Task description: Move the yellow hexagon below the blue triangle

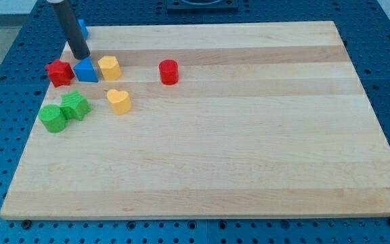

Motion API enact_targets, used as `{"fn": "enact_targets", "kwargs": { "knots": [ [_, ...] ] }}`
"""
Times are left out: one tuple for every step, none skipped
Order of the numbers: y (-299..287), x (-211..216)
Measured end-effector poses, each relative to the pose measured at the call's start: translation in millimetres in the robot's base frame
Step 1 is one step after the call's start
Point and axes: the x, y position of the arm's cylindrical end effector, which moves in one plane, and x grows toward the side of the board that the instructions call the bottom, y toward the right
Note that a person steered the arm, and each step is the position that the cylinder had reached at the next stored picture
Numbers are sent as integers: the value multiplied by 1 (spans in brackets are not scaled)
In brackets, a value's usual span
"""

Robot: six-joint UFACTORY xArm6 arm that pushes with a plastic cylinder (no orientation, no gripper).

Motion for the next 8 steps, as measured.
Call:
{"fn": "enact_targets", "kwargs": {
  "knots": [
    [4,4],
    [23,4],
    [78,4],
    [95,30],
    [81,59],
    [69,72],
    [49,83],
    [38,94]
  ]
}}
